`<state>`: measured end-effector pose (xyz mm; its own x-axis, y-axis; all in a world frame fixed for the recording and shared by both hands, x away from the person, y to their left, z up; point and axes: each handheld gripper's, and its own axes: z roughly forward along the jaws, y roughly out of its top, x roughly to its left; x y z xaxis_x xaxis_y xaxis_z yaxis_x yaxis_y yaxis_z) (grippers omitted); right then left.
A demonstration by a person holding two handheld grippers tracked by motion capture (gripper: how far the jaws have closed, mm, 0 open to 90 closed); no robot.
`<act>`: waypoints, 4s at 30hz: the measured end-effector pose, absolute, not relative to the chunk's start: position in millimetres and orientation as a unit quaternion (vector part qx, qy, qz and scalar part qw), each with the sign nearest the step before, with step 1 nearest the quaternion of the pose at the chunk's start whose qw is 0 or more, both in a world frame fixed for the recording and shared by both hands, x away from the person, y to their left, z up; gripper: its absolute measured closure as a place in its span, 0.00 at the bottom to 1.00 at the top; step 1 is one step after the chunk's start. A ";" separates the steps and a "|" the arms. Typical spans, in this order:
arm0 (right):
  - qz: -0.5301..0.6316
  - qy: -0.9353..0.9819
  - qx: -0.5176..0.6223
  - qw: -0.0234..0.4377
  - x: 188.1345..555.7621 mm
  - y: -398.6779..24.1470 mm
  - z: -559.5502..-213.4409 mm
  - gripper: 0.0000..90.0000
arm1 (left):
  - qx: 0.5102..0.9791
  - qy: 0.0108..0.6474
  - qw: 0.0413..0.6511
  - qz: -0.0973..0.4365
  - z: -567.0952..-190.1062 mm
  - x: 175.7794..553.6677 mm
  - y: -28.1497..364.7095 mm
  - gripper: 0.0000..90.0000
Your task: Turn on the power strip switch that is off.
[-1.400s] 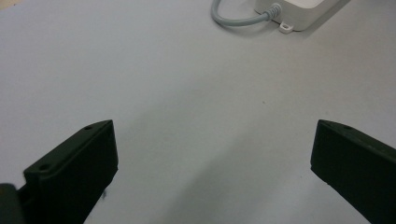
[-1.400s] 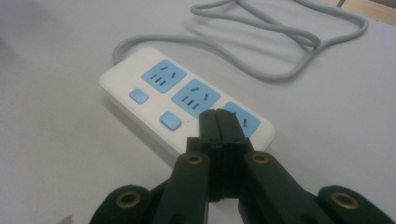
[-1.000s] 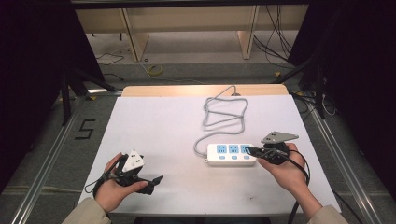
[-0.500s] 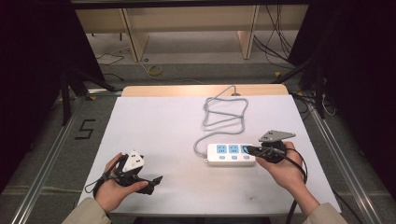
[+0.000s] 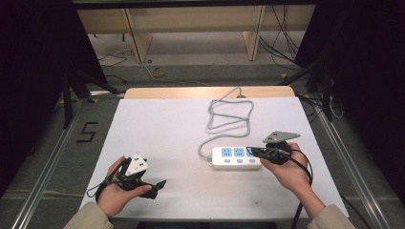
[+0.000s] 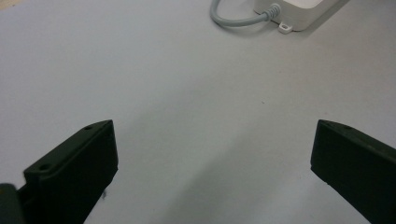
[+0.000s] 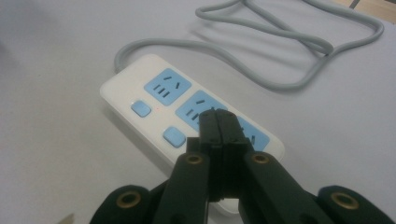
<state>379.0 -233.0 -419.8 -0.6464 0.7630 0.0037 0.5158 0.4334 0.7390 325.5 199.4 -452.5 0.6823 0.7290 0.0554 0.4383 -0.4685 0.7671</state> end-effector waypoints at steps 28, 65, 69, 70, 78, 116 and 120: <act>0.345 0.848 0.372 0.152 388.4 -220.7 -417.8 1.00 | 0.835 0.348 0.379 0.192 -452.6 326.1 198.4 0.00; 0.315 0.868 0.361 0.130 399.2 -202.5 -417.2 1.00 | 0.835 0.348 0.380 0.190 -452.8 326.3 197.7 0.00; 0.311 0.870 0.362 0.125 399.8 -200.8 -417.5 1.00 | 0.836 0.347 0.380 0.191 -452.7 326.5 197.8 0.00; 0.311 0.871 0.360 0.125 400.3 -200.5 -417.9 1.00 | 0.836 0.347 0.380 0.191 -452.7 326.5 197.8 0.00; 0.304 0.874 0.359 0.121 402.1 -197.2 -418.0 1.00 | 0.836 0.347 0.380 0.191 -452.8 326.5 197.7 0.00; 0.264 0.889 0.359 0.100 410.8 -186.0 -423.0 1.00 | 0.837 0.346 0.379 0.191 -452.8 326.3 197.3 0.00; 0.260 0.890 0.362 0.097 411.4 -185.1 -424.1 1.00 | 0.837 0.346 0.378 0.192 -452.7 326.3 197.3 0.00</act>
<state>411.4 -185.1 -424.1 -0.7193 0.6945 0.0147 0.5932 0.6031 0.5333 326.3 197.3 -452.7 0.6873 0.7240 0.0592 0.4341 -0.4747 0.7657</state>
